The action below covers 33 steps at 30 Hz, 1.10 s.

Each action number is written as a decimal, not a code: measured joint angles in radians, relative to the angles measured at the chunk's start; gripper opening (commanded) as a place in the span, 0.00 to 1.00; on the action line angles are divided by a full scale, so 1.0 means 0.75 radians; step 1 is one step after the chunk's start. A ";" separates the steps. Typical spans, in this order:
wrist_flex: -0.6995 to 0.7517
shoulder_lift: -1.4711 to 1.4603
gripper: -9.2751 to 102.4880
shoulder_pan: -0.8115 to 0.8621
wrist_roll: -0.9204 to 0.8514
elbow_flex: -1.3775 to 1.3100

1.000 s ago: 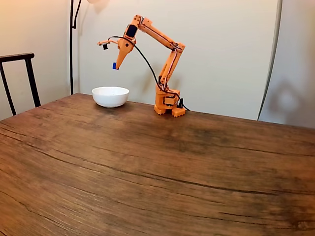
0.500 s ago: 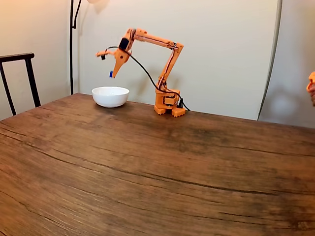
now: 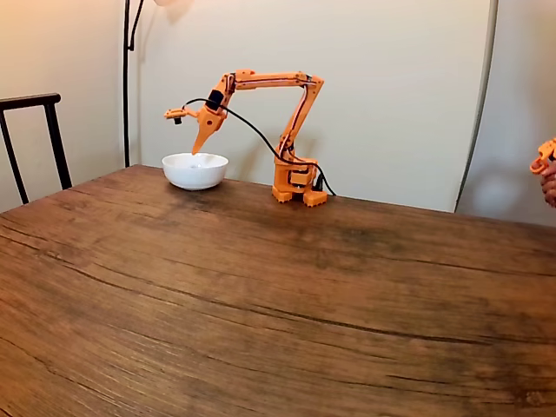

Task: Grasp the cube and drop it in the bowl

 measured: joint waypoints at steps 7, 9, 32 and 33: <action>-0.006 0.010 0.37 -0.033 0.000 0.000; 0.002 0.010 0.35 -0.074 -0.008 -0.004; 0.346 0.010 0.08 -0.900 -0.299 -0.554; 0.346 0.010 0.08 -0.947 -0.309 -0.558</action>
